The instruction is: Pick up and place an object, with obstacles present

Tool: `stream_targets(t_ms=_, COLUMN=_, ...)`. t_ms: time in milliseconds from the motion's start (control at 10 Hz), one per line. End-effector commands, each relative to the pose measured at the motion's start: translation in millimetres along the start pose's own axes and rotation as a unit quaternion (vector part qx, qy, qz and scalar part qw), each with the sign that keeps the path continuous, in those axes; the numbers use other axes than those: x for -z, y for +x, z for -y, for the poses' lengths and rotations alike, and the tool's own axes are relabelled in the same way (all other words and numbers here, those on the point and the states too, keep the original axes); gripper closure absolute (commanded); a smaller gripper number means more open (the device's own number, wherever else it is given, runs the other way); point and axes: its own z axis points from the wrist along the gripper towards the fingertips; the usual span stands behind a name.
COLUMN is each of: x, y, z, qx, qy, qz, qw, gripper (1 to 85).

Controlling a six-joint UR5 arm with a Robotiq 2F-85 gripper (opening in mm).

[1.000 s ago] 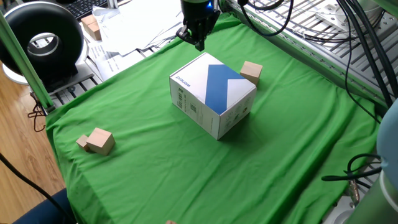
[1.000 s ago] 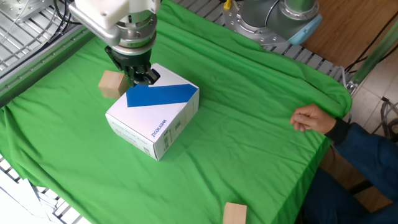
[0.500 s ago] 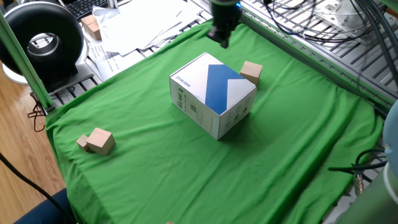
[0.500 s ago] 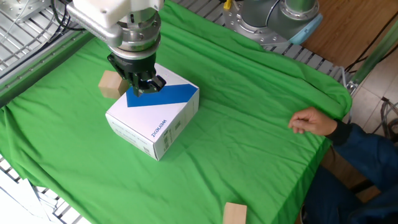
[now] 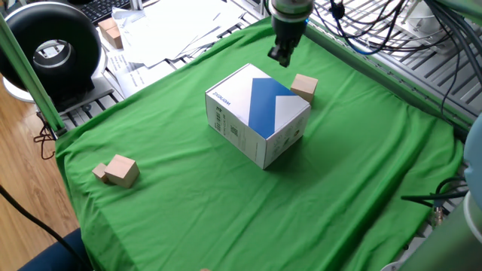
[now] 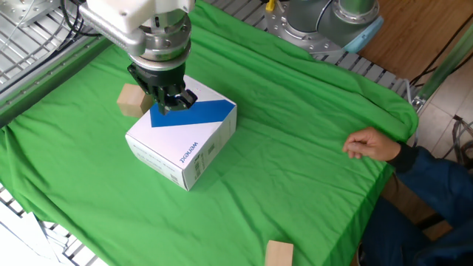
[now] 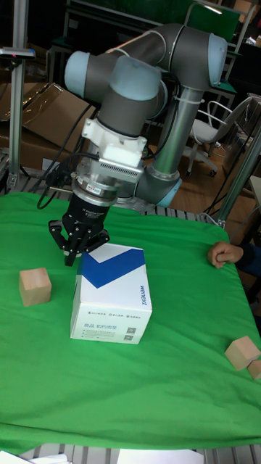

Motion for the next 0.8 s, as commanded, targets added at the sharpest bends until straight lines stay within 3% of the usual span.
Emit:
stream_targets(t_ms=0, x=-5.1, y=27.0, z=1.8, qx=-0.005, qy=-0.006, qz=-0.042, qw=0.9991, gripper=84.0)
stream_targets(t_ms=100, x=-5.2, y=24.8, z=13.5, qx=-0.015, qy=0.017, qz=-0.038, qw=0.999, gripper=84.0)
stream_targets(t_ms=200, x=-5.8, y=15.4, z=11.1, qx=-0.025, qy=0.013, qz=-0.02, qw=0.9994, gripper=84.0)
stream_targets(t_ms=300, x=-5.8, y=13.8, z=12.8, qx=-0.022, qy=0.016, qz=-0.017, qw=0.9995, gripper=84.0)
stream_targets(t_ms=500, x=-5.4, y=24.2, z=3.8, qx=-0.016, qy=-0.002, qz=-0.037, qw=0.9992, gripper=84.0)
stream_targets(t_ms=600, x=-4.8, y=27.8, z=-7.5, qx=0.019, qy=-0.025, qz=-0.044, qw=0.9986, gripper=66.0)
stream_targets(t_ms=700, x=-3.4, y=39.4, z=-10.1, qx=0.108, qy=-0.036, qz=-0.063, qw=0.9915, gripper=12.0)
